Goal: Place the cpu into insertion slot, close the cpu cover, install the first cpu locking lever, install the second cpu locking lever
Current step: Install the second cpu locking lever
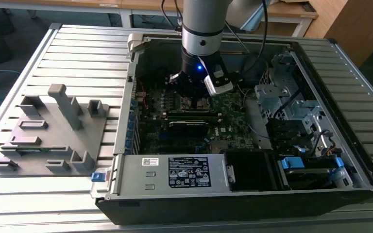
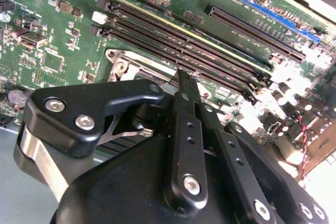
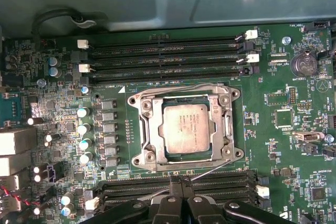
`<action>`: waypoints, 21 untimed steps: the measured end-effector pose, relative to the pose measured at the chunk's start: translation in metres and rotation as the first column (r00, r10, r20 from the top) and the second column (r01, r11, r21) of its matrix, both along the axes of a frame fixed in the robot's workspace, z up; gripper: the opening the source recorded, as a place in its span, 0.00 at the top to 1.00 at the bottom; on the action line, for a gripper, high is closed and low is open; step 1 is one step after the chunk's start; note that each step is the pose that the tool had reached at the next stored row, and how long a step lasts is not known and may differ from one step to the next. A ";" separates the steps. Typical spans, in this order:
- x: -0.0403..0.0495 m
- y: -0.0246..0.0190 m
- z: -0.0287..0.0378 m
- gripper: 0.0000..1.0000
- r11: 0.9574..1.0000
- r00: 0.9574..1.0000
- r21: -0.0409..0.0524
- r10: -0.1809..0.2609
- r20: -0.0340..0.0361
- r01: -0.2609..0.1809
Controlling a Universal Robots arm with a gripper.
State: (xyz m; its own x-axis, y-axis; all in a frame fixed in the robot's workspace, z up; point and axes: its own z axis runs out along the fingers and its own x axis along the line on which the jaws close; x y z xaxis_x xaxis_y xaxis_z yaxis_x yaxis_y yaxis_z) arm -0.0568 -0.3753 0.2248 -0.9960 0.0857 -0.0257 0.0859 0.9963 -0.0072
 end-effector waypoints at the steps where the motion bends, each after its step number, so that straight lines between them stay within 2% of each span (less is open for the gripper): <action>1: 0.0000 0.0000 -0.0022 0.90 1.000 1.000 0.000 0.000 0.000 0.000; 6: 0.0000 0.0000 -0.0048 0.90 1.000 1.000 0.000 0.000 0.000 0.000; 15: -0.0002 0.0000 -0.0049 0.90 1.000 1.000 0.000 0.000 0.000 0.000; 21: -0.0067 0.0000 -0.0054 0.90 1.000 1.000 0.000 0.000 0.002 0.000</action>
